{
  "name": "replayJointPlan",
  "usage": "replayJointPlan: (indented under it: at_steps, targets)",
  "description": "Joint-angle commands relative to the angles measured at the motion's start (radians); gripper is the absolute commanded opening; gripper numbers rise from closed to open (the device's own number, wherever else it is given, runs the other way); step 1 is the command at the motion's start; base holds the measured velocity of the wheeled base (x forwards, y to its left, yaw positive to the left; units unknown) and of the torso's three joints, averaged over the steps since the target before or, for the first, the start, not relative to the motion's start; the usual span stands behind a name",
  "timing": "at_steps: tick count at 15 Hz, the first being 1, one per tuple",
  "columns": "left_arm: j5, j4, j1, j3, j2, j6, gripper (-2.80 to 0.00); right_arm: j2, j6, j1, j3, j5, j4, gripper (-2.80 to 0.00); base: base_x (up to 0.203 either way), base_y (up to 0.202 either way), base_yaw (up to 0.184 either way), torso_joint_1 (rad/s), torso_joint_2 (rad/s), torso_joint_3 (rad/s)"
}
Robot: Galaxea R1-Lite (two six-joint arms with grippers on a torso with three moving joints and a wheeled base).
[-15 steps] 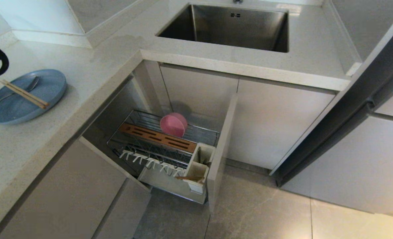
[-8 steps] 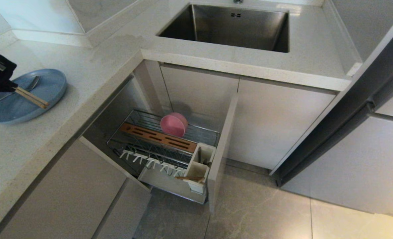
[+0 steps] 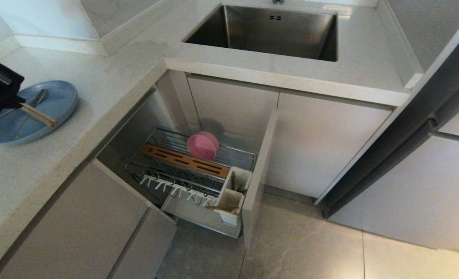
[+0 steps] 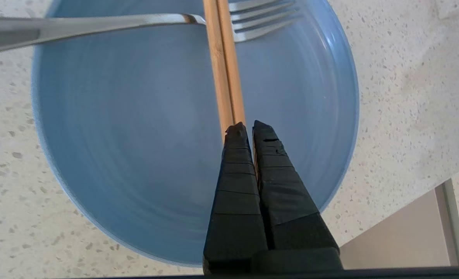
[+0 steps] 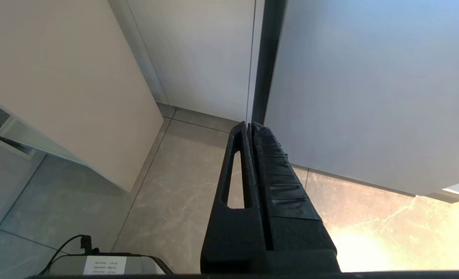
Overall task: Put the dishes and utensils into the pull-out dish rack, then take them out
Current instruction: Pick up the chopsticks and place it in the cupboard
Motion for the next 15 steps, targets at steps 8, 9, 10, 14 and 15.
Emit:
replayJointPlan:
  at_steps: [8, 9, 10, 14, 15]
  targets:
    - [0.001, -0.014, 0.003, -0.007, 0.012, -0.005, 0.00, 0.000, 0.000, 0.000, 0.009, 0.000, 0.000, -2.80, 0.000, 0.000, 0.000, 0.000, 0.00, 0.000]
    - [0.001, -0.021, 0.003, -0.007, 0.016, -0.004, 0.00, 0.000, 0.000, 0.000, 0.008, 0.000, 0.000, -2.80, 0.000, 0.000, 0.000, 0.000, 0.00, 0.000]
    - [0.000, -0.031, 0.004, -0.005, 0.026, -0.005, 0.00, 0.000, 0.000, 0.000, 0.008, 0.000, 0.000, -2.80, 0.000, 0.000, 0.000, 0.000, 0.00, 0.000]
    - [-0.047, -0.037, 0.022, -0.032, 0.073, -0.006, 0.00, 0.000, 0.000, 0.000, 0.008, 0.000, 0.000, -2.80, 0.000, 0.000, 0.000, 0.000, 0.00, 0.000]
    - [-0.055, -0.037, 0.024, -0.034, 0.080, -0.006, 0.00, 0.000, 0.000, 0.000, 0.008, 0.000, 0.000, -2.80, 0.000, 0.000, 0.000, 0.000, 0.00, 0.000]
